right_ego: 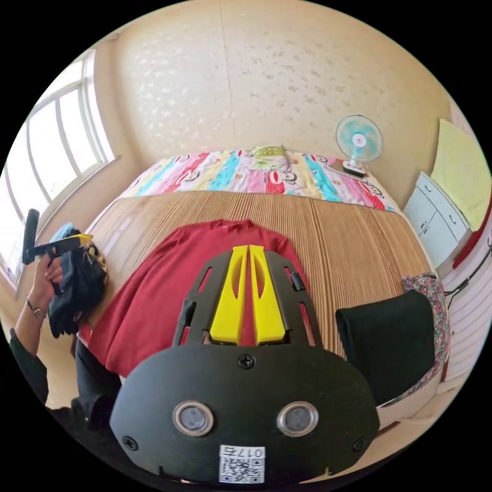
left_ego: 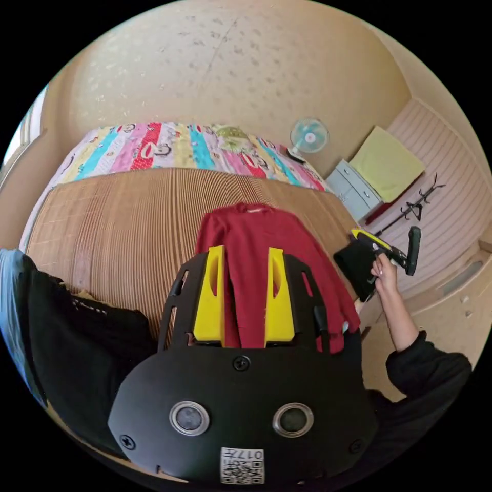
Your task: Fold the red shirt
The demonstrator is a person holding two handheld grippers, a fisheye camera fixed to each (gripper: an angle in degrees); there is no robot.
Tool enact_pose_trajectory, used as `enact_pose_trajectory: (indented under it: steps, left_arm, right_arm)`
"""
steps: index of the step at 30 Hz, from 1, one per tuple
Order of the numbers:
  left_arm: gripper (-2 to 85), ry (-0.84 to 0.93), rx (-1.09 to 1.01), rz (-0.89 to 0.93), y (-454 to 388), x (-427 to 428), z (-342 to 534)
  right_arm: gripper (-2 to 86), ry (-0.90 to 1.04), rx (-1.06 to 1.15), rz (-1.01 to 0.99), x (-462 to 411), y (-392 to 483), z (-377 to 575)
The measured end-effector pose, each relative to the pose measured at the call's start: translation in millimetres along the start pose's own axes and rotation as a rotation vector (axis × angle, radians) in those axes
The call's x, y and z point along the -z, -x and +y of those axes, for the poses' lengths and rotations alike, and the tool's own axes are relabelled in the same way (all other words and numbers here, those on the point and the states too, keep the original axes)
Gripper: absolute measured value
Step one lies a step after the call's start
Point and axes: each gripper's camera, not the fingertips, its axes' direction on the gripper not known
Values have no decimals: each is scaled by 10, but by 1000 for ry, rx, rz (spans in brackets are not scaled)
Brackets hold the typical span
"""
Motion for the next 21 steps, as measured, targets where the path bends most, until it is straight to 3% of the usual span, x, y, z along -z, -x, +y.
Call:
enact_pose_trajectory:
  steps: [4,7,11,17,21]
  left_arm:
    - [109,169,-33,96,-65,-1030,877]
    - [99,263,-87,0,-174,-1526,1355]
    - [70,121,-143,-161,-407,-1399,1965]
    - [42,125,-23,-60,-322,-1037,2613]
    - [20,200,-16,-41,-263,-903,2982]
  right_arm:
    - [7,156,27,-113,-735,256,993]
    - [6,345,0,-24,-1258,266,1499]
    - [7,216,-31,-3,-1169,98,2045]
    - [6,214,16,-43,-878,-197,2368]
    - [6,210,-83,-145,-636,-496,2643]
